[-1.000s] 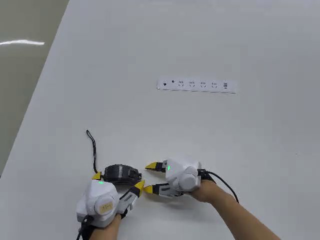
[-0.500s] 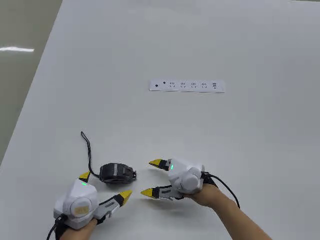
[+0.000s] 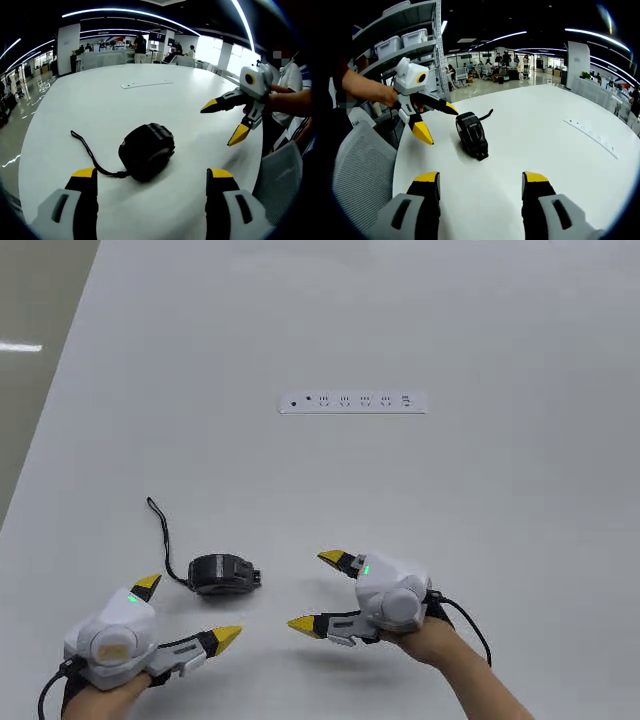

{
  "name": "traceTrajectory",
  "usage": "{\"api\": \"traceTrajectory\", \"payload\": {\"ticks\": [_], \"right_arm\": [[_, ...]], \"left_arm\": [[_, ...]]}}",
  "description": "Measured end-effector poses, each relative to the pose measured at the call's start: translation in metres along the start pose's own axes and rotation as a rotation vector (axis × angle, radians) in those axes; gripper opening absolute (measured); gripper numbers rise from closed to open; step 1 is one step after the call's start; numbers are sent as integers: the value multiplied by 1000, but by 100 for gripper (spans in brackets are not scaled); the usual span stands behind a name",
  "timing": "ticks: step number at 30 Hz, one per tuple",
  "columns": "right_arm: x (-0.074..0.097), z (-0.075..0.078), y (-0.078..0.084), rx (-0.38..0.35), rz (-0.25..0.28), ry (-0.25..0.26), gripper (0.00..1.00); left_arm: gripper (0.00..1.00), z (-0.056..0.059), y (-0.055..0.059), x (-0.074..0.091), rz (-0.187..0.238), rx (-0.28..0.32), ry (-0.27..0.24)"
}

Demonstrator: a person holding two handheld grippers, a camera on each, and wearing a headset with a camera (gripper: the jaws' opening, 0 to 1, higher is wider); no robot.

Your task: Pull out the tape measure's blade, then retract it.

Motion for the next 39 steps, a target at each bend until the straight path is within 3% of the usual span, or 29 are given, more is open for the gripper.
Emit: {"api": "traceTrajectory", "payload": {"ticks": [9, 24, 39], "right_arm": [[40, -18, 10, -22, 8, 75, 72], [105, -33, 32, -85, 15, 178, 82], [135, -41, 31, -122, 56, 229, 91]], "left_arm": [[99, 2, 1, 20, -12, -52, 29], [99, 7, 6, 56, 11, -76, 34], [99, 11, 8, 79, 30, -78, 47]]}}
Point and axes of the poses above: the centre of the closed fingertips' face, and the gripper's own axes: x roughly backward along the fingers, z roughly to its right, y roughly out of its underside, the point moved 9 cm from there along x, roughly backward along the fingers, and after that the axes turned 6 degrees about -y, right-handed, at the moved point
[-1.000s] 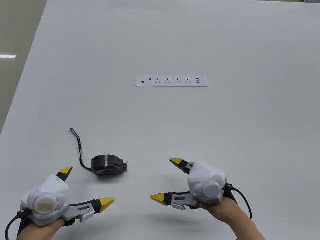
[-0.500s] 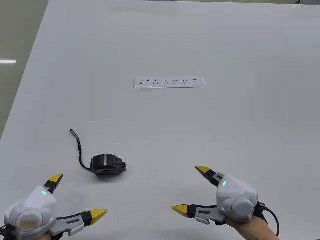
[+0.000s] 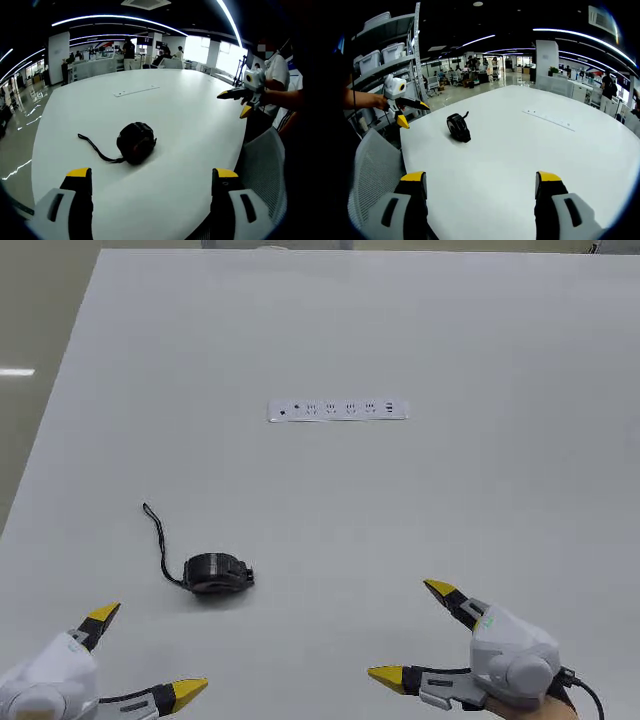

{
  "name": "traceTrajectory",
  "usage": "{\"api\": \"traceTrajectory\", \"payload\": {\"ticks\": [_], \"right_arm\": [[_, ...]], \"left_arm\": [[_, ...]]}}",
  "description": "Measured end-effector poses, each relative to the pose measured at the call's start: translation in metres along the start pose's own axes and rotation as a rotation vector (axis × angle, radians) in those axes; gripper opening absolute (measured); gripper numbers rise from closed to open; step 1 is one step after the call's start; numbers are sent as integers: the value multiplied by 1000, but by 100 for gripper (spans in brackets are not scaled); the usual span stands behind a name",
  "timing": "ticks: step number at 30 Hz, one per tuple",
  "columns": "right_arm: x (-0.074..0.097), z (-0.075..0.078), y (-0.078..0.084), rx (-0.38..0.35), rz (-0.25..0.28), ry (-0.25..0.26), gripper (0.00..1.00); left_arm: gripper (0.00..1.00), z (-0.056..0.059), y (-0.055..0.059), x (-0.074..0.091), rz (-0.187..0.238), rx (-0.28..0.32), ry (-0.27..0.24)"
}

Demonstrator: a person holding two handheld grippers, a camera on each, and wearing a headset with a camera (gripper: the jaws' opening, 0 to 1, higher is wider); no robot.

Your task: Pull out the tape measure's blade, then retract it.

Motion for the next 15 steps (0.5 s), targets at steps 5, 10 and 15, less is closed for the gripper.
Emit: {"api": "traceTrajectory", "payload": {"ticks": [5, 10, 15], "right_arm": [[0, 2, -2, 9, -2, 1, 91], [-2, 2, 0, 13, -10, -10, 91], [-3, 1, 0, 8, -15, -22, 92]], "left_arm": [[99, 1, 1, 0, -5, 0, -5], [99, 2, -1, -2, 0, -3, -4], [99, 0, -4, -3, 2, -11, -1]]}}
Point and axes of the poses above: the centre of the closed fingertips' face, and the gripper's own axes: x roughly backward along the fingers, z roughly to its right, y roughly out of its underside, the point moved 9 cm from there along x, roughly backward along the fingers, and after that the axes turned 6 degrees about -y, right-handed, at the moved point
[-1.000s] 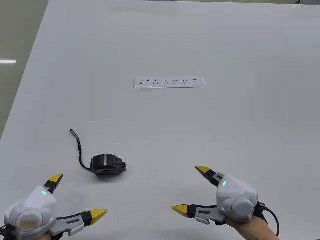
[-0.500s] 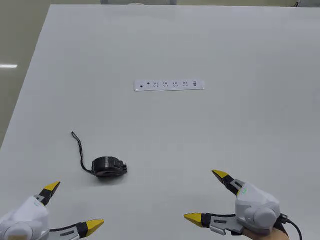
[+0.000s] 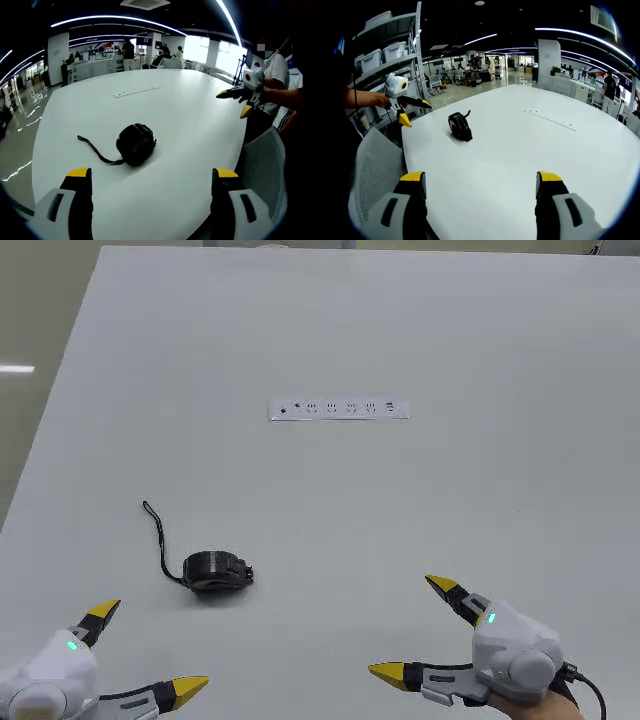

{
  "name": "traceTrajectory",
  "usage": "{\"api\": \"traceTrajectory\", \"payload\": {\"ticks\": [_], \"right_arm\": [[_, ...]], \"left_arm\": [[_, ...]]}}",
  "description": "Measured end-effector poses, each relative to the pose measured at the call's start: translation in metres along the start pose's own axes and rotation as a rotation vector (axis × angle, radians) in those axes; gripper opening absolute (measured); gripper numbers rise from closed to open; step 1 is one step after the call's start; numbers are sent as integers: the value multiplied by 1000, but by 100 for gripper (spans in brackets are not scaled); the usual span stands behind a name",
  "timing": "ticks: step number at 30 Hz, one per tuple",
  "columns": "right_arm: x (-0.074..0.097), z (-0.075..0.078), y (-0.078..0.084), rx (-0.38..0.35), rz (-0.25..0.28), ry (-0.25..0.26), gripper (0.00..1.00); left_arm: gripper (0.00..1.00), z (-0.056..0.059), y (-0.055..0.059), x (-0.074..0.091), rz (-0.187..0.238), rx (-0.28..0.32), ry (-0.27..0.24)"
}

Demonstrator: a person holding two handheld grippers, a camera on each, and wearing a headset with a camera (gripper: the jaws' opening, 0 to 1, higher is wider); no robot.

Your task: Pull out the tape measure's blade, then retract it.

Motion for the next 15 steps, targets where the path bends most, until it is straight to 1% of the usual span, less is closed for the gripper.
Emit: {"api": "traceTrajectory", "payload": {"ticks": [5, 15], "right_arm": [[0, 0, -2, 0, 4, -6, 92], [1, 2, -3, -3, 9, -10, 93]], "left_arm": [[99, -3, -1, 0, 1, -13, 0], [99, -7, 0, 3, 1, -15, -5]]}}
Point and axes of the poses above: the centre of the closed fingertips' face, and the gripper's own axes: x roughly backward along the fingers, z roughly to its right, y roughly out of its underside, the point moved 9 cm from there along x, roughly backward along the fingers, and after that the axes turned 6 degrees about -y, right-handed, at the moved point
